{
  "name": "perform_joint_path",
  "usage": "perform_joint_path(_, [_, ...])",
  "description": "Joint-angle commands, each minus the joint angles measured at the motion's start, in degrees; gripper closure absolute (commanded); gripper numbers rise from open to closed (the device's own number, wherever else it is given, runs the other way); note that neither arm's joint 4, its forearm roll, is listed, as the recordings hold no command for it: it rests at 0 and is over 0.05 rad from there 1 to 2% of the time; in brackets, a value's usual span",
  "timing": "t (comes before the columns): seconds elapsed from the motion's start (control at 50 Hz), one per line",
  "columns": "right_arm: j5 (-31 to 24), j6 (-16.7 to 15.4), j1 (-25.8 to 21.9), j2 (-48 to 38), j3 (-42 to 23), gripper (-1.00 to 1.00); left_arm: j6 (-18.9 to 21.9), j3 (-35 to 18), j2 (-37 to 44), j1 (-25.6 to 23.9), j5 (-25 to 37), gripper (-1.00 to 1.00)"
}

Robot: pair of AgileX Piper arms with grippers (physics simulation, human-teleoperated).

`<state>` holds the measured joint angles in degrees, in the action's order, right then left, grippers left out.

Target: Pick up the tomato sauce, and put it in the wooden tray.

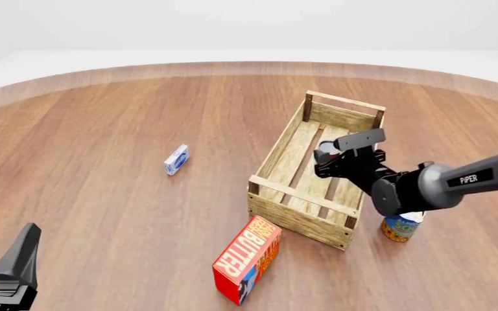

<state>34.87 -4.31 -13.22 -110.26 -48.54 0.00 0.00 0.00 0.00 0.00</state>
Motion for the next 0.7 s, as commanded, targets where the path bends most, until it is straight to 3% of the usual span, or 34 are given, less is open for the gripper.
perform_joint_path(0.02, [-0.4,-0.2,0.1,0.8,0.3,-1.00,0.0,0.0,0.0,0.0,0.0,-1.00])
perform_joint_path(0.7, [-2.4,-1.2,0.8,7.9,3.9,-1.00,0.0,0.0,0.0,0.0,0.0,-1.00])
